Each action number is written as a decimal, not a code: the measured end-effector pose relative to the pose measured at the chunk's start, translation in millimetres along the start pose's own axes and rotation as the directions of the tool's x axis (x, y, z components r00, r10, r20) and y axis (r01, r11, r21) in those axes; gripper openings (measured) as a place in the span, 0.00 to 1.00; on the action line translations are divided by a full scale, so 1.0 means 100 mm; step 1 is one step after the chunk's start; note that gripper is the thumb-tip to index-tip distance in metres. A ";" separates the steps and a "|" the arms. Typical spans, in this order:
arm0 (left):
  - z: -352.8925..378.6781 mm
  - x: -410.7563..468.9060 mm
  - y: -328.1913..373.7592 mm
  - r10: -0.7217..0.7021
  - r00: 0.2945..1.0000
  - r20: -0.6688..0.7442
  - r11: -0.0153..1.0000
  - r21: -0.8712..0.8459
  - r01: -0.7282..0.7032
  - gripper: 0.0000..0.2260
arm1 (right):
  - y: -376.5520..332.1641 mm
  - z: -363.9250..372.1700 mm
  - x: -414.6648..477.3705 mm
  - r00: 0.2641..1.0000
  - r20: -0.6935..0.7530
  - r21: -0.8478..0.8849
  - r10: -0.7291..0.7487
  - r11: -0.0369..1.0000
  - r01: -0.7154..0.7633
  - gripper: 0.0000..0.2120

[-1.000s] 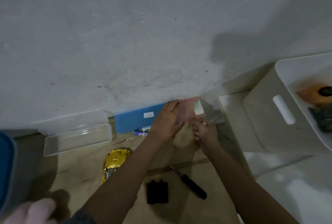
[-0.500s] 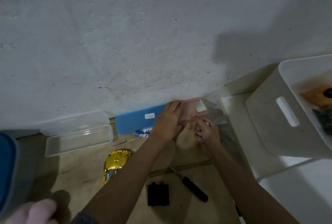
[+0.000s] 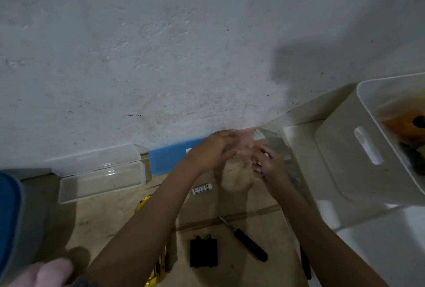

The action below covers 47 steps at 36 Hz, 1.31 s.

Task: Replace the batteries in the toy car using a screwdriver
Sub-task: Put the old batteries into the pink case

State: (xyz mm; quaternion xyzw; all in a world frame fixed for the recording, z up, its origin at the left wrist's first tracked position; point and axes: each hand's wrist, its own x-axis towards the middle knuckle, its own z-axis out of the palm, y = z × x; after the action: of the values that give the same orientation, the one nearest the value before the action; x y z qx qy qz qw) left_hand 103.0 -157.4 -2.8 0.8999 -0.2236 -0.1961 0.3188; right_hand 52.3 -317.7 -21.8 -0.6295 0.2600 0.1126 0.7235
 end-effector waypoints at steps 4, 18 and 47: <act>-0.07 -0.01 0.06 0.051 0.989 -0.138 0.995 -0.082 -0.062 0.15 | -0.09 -0.05 0.02 0.983 -0.013 0.258 0.183 0.951 -0.174 0.08; -0.11 0.05 0.07 0.079 0.979 -0.186 0.991 -0.089 -0.097 0.14 | -0.43 0.21 0.01 0.943 0.028 0.549 0.332 0.783 -0.292 0.12; 0.34 -0.21 0.12 0.032 0.994 -0.107 0.992 0.122 -0.019 0.18 | 0.11 -0.08 0.03 0.898 0.042 -0.664 -0.438 0.660 0.353 0.17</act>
State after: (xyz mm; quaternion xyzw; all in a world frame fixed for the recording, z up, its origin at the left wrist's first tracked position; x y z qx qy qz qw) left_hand 65.7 -171.2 -14.4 0.9240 -0.2286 -0.1288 0.2781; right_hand 47.8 -324.3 -33.1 -0.8892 0.1039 -0.0020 0.4456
